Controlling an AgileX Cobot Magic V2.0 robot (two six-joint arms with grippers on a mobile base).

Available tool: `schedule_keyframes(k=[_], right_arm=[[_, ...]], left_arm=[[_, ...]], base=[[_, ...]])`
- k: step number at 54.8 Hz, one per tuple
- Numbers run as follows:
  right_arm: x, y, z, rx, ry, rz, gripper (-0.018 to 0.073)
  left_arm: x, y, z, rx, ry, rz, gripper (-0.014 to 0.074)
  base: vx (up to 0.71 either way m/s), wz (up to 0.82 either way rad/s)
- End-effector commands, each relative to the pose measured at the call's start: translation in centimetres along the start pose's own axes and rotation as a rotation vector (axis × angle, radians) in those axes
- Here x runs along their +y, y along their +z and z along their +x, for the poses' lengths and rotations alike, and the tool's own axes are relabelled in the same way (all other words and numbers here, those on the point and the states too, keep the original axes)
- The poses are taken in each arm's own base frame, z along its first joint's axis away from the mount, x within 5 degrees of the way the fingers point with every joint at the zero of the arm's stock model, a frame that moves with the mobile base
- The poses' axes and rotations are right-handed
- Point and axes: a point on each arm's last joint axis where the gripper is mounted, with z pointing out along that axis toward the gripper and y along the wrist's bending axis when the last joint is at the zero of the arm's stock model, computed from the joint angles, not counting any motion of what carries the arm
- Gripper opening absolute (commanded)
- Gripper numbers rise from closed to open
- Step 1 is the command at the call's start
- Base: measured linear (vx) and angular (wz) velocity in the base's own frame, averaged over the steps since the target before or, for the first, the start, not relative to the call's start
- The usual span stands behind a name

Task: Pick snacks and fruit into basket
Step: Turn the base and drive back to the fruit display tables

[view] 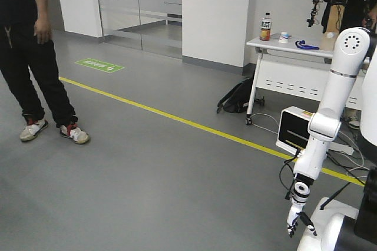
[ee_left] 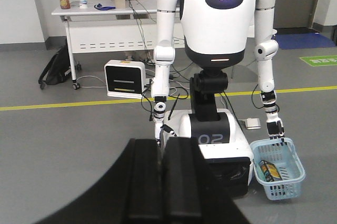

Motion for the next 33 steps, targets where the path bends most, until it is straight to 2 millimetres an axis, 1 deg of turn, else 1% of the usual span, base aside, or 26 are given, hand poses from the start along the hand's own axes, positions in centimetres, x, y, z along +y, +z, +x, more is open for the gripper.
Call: schedule_keyframes(k=[1, 33], right_arm=[[0.04, -0.19, -1.56, -0.099, -0.025, -0.006, -0.0007], [0.04, -0.19, -1.57, -0.1, -0.025, -0.006, -0.0007]], left_arm=[[-0.09, -0.17, -1.4, -0.091, 0.006, 0.009, -0.0008], [-0.09, -0.17, -1.4, -0.091, 0.006, 0.009, -0.0008]], base=[[-0.05, 0.2], [-0.02, 0.22]])
